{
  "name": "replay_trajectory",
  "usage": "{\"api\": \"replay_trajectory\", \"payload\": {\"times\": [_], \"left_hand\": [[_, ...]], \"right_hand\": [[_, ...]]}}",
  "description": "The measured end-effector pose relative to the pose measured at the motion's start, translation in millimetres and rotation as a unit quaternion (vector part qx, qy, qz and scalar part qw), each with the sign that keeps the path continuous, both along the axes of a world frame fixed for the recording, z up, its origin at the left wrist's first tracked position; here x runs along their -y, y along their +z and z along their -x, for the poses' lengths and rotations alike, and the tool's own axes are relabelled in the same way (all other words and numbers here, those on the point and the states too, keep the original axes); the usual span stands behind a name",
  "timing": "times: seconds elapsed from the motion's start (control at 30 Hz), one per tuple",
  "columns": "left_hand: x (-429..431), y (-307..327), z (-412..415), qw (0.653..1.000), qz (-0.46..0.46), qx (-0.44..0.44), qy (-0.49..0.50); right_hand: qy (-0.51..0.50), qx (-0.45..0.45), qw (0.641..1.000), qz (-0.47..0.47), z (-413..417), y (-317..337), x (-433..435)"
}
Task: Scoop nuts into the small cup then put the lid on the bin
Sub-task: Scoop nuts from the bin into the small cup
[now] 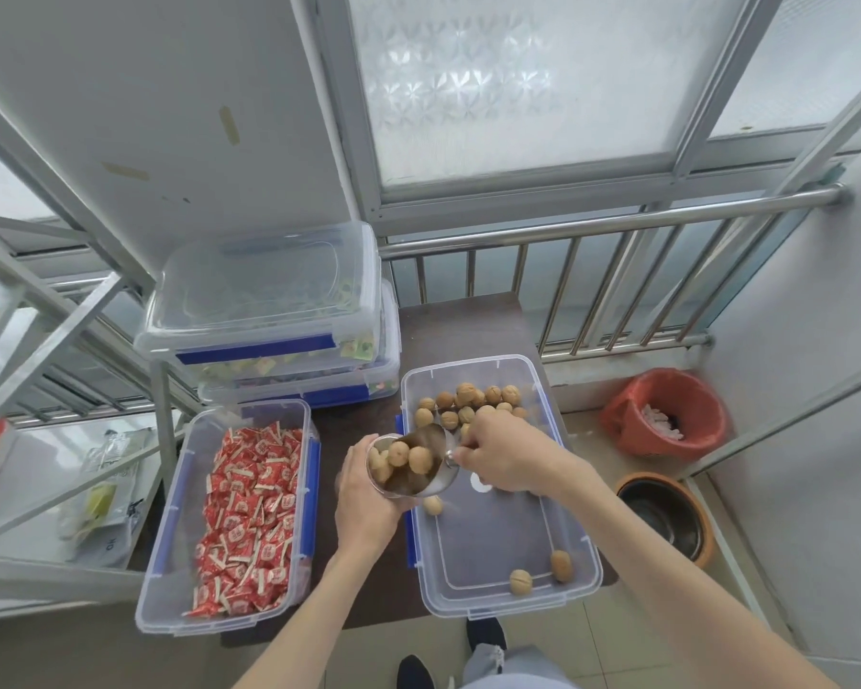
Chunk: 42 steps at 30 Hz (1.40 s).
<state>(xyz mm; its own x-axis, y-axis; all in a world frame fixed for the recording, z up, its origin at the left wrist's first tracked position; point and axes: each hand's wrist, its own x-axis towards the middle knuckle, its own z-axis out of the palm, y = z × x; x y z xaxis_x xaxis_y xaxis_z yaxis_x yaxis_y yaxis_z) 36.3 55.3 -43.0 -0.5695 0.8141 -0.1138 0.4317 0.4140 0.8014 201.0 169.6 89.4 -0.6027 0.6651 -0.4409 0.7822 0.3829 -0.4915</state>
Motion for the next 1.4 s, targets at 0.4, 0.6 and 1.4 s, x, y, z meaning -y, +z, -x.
{"api": "replay_trajectory", "payload": {"times": [0.4, 0.6, 1.4], "left_hand": [[0.0, -22.7, 6.4, 0.995, 0.028, 0.076, 0.063], [0.7, -23.7, 9.8, 0.992, 0.036, 0.104, 0.061], [1.8, -15.8, 4.1, 0.987, 0.060, 0.123, 0.084]], "right_hand": [[-0.137, -0.059, 0.987, 0.063, -51.1, -0.9, 13.0], [-0.282, 0.049, 0.955, 0.074, -100.8, -81.9, 51.0], [-0.546, -0.209, 0.771, 0.254, -44.3, -155.4, 44.5]]}}
